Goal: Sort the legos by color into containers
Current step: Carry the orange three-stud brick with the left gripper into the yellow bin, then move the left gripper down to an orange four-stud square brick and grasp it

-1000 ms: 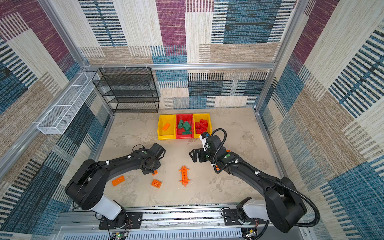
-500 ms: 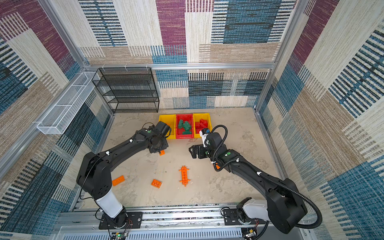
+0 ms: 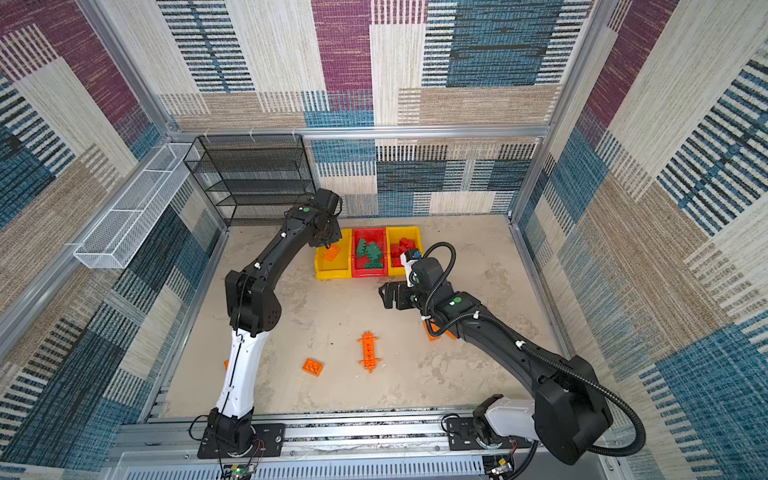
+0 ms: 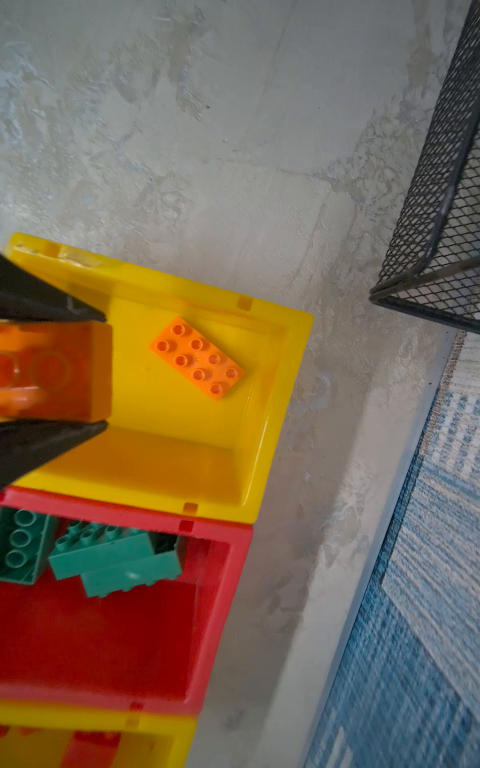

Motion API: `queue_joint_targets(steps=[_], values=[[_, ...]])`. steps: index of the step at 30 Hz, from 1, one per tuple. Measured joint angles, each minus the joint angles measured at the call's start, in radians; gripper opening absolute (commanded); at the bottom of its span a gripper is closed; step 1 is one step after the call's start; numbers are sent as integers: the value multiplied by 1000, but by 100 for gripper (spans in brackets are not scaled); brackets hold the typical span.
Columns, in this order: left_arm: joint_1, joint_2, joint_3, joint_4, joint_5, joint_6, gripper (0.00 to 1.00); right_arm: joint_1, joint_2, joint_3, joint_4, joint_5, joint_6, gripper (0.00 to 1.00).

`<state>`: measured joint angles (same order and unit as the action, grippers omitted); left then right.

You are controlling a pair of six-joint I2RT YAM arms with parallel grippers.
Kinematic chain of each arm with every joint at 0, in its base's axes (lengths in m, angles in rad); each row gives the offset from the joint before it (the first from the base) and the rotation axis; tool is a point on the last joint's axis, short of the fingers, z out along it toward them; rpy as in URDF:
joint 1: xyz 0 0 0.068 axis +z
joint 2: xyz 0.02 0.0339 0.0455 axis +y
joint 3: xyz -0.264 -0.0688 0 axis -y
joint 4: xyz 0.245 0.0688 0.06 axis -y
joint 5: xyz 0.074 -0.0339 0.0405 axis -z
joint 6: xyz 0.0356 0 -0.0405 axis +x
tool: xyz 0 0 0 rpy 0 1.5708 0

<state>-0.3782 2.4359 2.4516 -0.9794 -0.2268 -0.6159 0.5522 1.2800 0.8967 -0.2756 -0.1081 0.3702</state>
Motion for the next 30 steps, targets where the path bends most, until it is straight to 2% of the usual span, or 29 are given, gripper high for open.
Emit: queue_joint_targets(steps=[1, 4, 6, 9, 13, 15, 19, 26, 30], values=[[1, 18, 15, -5, 9, 7, 32, 0, 2, 3, -3, 7, 4, 100], [5, 50, 28, -12, 53, 14, 56, 0, 4, 14, -21, 16, 8, 100], [10, 61, 30, -10, 74, 14, 67, 0, 4, 20, -26, 27, 11, 100], [14, 63, 30, -6, 82, 14, 74, 0, 4, 22, -36, 33, 18, 100], [15, 15, -17, 8, 111, 14, 75, 0, 4, 26, -39, 39, 22, 100], [10, -48, -92, 21, 128, 13, 75, 0, -1, 28, -38, 38, 22, 100], [-12, -281, -392, 79, 123, 8, 75, 0, -30, 12, -27, 27, 22, 100], [-125, -894, -1109, 191, 44, -76, 75, 1, -35, -21, 12, -48, 21, 100], [-202, -1177, -1391, 159, -6, -154, 74, 6, -39, -37, 26, -96, 20, 100]])
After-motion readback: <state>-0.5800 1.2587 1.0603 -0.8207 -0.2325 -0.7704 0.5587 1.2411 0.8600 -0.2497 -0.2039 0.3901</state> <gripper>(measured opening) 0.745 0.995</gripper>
